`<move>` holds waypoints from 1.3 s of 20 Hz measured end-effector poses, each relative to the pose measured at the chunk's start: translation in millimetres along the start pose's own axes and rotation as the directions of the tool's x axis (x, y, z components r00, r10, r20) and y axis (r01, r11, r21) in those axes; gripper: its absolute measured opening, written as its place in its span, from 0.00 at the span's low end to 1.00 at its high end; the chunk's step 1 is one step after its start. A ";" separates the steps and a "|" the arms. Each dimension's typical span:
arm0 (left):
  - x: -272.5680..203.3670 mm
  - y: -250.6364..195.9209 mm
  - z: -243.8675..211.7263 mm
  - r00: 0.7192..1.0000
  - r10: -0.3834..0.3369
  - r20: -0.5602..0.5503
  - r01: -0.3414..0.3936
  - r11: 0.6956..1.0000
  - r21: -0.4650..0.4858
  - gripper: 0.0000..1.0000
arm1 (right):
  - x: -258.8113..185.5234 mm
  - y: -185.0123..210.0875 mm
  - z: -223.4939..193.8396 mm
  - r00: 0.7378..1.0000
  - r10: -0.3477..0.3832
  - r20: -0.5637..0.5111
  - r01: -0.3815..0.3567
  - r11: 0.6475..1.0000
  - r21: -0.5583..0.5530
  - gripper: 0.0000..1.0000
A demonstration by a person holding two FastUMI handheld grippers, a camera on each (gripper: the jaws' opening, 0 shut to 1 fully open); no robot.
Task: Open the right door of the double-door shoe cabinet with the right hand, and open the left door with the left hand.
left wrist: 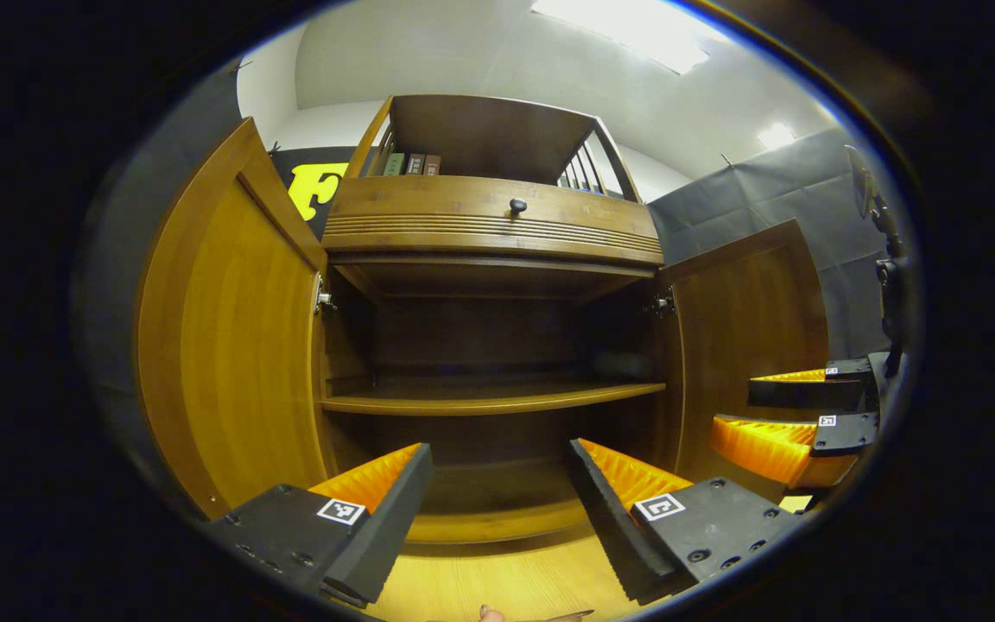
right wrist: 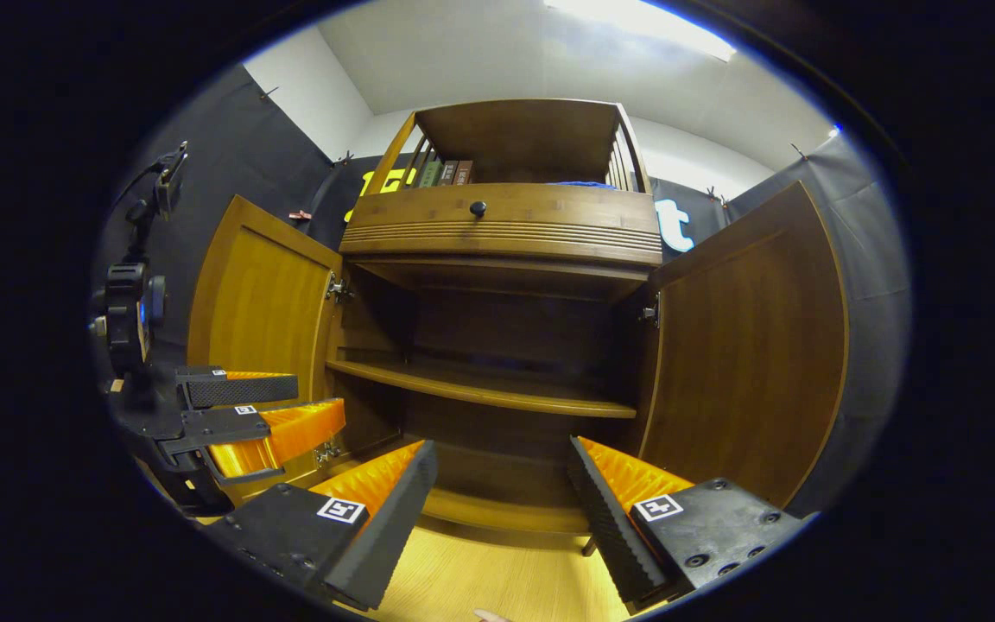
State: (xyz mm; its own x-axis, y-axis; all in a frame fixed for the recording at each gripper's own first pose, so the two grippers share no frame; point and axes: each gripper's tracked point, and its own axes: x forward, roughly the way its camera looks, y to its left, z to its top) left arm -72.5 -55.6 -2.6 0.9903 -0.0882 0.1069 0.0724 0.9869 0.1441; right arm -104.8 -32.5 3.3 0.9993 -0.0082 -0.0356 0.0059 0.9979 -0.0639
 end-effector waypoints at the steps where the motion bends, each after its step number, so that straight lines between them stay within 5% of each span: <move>1: 1.4 -1.6 -2.0 1.000 -0.003 0.000 0.003 1.000 0.000 0.98 | 2.1 -1.9 0.4 1.000 -0.006 -0.001 0.006 1.000 0.003 0.97; 26: 9.3 9.3 -2.7 0.999 0.016 0.033 -0.016 1.000 -0.005 0.98 | 13.1 8.6 -1.4 1.000 0.009 -0.025 -0.009 1.000 -0.003 0.97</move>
State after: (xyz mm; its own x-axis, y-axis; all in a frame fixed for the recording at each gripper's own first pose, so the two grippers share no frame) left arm -62.3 -46.8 -3.0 0.9870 -0.0766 0.1412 0.0571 0.9889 0.1374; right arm -91.7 -24.1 0.9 0.9981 -0.0007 -0.0615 -0.0034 0.9978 -0.0665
